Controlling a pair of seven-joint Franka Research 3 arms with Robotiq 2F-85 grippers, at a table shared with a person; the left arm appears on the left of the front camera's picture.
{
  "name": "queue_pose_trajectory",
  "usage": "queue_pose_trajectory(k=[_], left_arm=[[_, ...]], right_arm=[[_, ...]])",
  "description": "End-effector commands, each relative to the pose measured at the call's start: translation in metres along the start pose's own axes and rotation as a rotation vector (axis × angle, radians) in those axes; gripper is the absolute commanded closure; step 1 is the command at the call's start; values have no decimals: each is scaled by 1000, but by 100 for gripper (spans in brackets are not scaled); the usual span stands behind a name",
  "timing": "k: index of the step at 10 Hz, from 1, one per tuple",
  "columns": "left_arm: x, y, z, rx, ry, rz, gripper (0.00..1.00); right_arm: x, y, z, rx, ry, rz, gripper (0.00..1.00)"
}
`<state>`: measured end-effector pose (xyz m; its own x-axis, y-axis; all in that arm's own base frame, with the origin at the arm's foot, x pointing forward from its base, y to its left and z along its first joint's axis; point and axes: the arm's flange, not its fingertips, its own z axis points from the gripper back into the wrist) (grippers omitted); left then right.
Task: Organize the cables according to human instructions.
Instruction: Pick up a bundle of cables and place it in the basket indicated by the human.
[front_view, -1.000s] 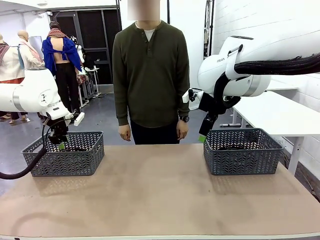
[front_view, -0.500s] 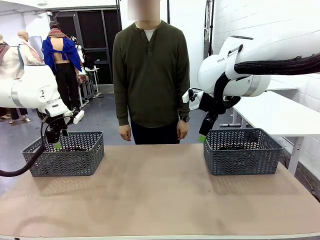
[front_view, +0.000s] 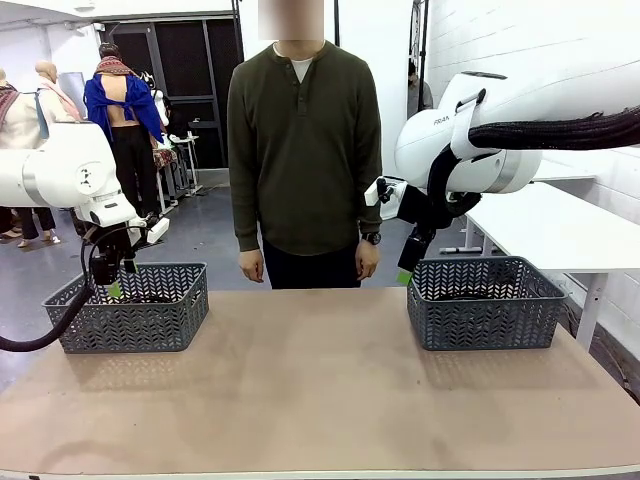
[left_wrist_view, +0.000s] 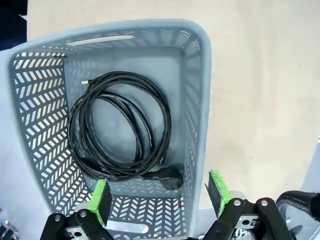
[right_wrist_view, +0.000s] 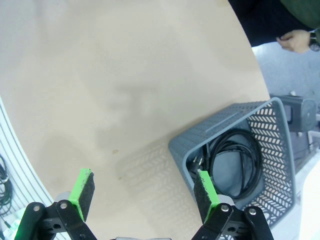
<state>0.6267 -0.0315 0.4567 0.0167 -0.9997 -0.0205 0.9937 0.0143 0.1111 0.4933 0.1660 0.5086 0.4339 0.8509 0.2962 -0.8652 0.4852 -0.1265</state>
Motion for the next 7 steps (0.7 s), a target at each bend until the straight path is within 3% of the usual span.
queue_pose_trajectory(k=[1, 7], left_arm=[[-2, 3, -2, 40, 12, -6, 0], [-2, 3, -2, 40, 12, -6, 0]], right_arm=[[0, 1, 0, 0, 5, 0, 0], [0, 1, 0, 0, 5, 0, 0]])
